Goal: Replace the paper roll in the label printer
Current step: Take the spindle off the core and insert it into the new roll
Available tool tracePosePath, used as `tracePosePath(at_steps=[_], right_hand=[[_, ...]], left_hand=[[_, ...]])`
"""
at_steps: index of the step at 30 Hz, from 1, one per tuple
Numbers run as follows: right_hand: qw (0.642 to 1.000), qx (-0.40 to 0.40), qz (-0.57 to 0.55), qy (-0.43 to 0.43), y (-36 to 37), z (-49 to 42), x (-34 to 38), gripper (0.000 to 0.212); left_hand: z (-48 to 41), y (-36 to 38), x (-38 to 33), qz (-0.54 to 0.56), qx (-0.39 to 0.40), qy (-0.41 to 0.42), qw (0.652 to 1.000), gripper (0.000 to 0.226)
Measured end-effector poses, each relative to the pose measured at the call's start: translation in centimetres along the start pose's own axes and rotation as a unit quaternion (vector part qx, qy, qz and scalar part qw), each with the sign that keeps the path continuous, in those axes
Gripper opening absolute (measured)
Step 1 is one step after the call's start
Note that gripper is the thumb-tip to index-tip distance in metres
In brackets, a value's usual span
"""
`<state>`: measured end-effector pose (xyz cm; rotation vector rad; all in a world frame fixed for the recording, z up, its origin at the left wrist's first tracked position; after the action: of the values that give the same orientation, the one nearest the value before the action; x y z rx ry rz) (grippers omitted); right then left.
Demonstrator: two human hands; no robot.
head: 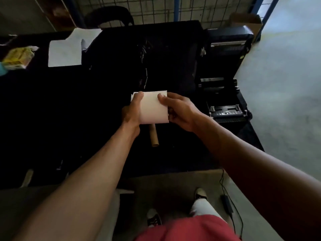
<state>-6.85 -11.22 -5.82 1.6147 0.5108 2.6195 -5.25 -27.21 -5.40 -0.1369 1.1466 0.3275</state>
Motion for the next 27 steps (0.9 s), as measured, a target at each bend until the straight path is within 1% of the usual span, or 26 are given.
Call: tracePosePath(at_steps=[1, 2, 3, 4, 5, 6, 7, 9, 10, 12, 15, 17, 21, 22, 24, 26, 27], right_hand=[[1.000, -0.001, -0.004, 0.001, 0.3, 0.2, -0.2, 0.053], [1.000, -0.019, 0.001, -0.003, 0.2, 0.5, -0.5, 0.042], [0.998, -0.056, 0.038, -0.009, -0.5, 0.8, -0.8, 0.031], [0.988, -0.105, 0.109, -0.016, -1.6, 0.9, -1.2, 0.022], [0.969, -0.149, 0.197, -0.016, -2.6, 1.0, -1.8, 0.015], [0.941, -0.179, 0.287, -0.004, -3.3, 1.2, -2.4, 0.010], [0.912, -0.187, 0.364, 0.018, -3.7, 1.3, -3.3, 0.009], [0.870, -0.159, 0.463, 0.056, -3.4, 1.3, -5.1, 0.016], [0.858, -0.141, 0.490, 0.065, -3.0, 1.2, -5.9, 0.022], [0.845, -0.127, 0.513, 0.077, -2.4, 1.1, -6.8, 0.033], [0.831, -0.127, 0.534, 0.096, -2.4, 0.4, -8.6, 0.047], [0.827, -0.125, 0.538, 0.107, -2.8, -0.1, -9.2, 0.049], [0.824, -0.139, 0.532, 0.135, -3.9, -1.0, -8.9, 0.033], [0.833, -0.155, 0.511, 0.141, -4.4, -1.3, -8.8, 0.027], [0.874, -0.197, 0.423, 0.133, -5.6, -1.8, -8.4, 0.017], [0.916, -0.210, 0.331, 0.089, -6.1, -2.3, -7.4, 0.005], [0.934, -0.199, 0.293, 0.059, -5.9, -2.5, -6.7, 0.007]], left_hand=[[-0.1, -1.0, 0.3, 0.015, -0.006, -0.005, 1.000, 0.036], [-0.3, -2.0, 0.8, 0.023, -0.016, -0.010, 1.000, 0.038], [-0.4, -2.8, 1.1, 0.027, -0.024, -0.013, 0.999, 0.035], [-0.6, -3.5, 1.3, 0.030, -0.027, -0.017, 0.999, 0.031], [-0.7, -4.0, 1.5, 0.032, -0.027, -0.018, 0.999, 0.029], [-0.8, -4.6, 1.6, 0.036, -0.028, -0.018, 0.999, 0.028], [-1.1, -5.2, 1.8, 0.043, -0.028, -0.020, 0.998, 0.028], [-2.0, -6.1, 2.3, 0.068, -0.019, -0.018, 0.997, 0.028], [-2.2, -6.4, 2.4, 0.082, -0.012, -0.011, 0.996, 0.027], [-2.4, -6.9, 2.4, 0.109, 0.007, -0.001, 0.994, 0.026], [-3.1, -7.5, 2.6, 0.132, 0.026, -0.009, 0.991, 0.035], [-3.7, -7.7, 2.7, 0.131, 0.029, -0.013, 0.991, 0.037], [-4.3, -7.4, 2.6, 0.121, 0.022, -0.019, 0.992, 0.032], [-4.4, -7.2, 2.6, 0.116, 0.018, -0.022, 0.993, 0.032], [-4.8, -7.0, 2.7, 0.106, 0.012, -0.026, 0.994, 0.033], [-5.1, -6.9, 2.7, 0.093, -0.002, -0.036, 0.995, 0.036], [-5.1, -6.7, 2.7, 0.091, -0.007, -0.043, 0.995, 0.037]])
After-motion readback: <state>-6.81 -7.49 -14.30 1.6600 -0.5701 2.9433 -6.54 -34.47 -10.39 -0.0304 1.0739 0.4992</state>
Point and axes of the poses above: each hand's wrist, its own z-axis away from the middle knuckle, its own y-axis out of the palm, x = y × z, the point moved 6 cm from there along -z, towards the middle knuckle, and after that the axes turned 4 degrees about x, right-handed, at the moved point
